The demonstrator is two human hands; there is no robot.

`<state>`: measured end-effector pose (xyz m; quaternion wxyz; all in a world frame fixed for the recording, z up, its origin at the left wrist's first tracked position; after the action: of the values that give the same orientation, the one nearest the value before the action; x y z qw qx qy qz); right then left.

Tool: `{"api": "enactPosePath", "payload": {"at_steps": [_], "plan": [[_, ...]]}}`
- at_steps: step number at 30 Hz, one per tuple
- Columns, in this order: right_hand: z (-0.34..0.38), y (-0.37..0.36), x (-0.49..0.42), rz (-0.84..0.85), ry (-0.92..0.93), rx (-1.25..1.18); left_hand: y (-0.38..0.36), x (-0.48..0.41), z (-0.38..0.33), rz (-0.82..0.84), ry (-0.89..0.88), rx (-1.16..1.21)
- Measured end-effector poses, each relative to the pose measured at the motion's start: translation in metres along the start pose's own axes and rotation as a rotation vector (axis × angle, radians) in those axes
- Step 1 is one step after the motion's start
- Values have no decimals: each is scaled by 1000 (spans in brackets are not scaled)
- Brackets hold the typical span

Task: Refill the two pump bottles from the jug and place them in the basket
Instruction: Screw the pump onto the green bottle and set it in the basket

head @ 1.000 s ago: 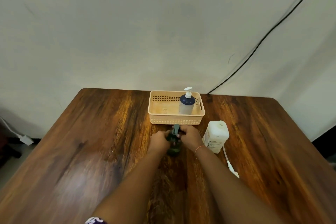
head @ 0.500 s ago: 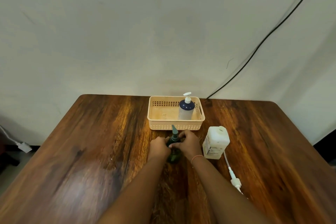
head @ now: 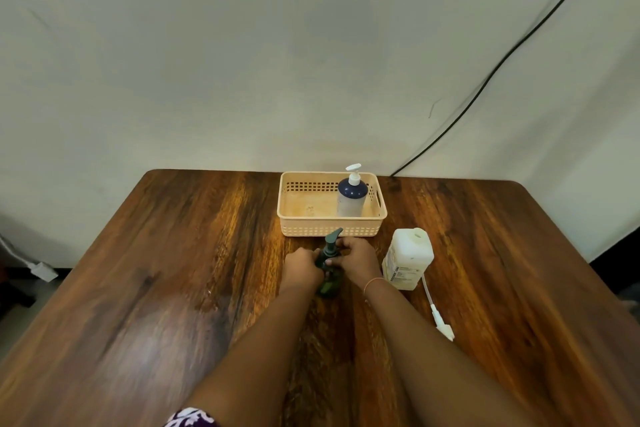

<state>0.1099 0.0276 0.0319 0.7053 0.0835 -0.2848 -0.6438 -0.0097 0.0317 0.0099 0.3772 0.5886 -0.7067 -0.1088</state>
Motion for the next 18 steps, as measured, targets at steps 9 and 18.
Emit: {"api": "enactPosePath", "payload": {"at_steps": [9,18], "plan": [[-7,-3,4,-50,13,-21,-1,1,1,14,18,40],[-17,-5,10,-26,-123,-119,-3,5,10,21,35,187]]}}
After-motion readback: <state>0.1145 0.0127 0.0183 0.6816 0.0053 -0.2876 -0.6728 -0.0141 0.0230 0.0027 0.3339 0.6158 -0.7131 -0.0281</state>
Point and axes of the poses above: each hand's wrist, its own x-axis away from the middle knuckle, its own y-axis out of the back of the hand, z = x × y, the point moved 1 cm from there along -x, towards the middle knuckle, and after that the axes turned 6 degrees about z, right-handed, at the moved point
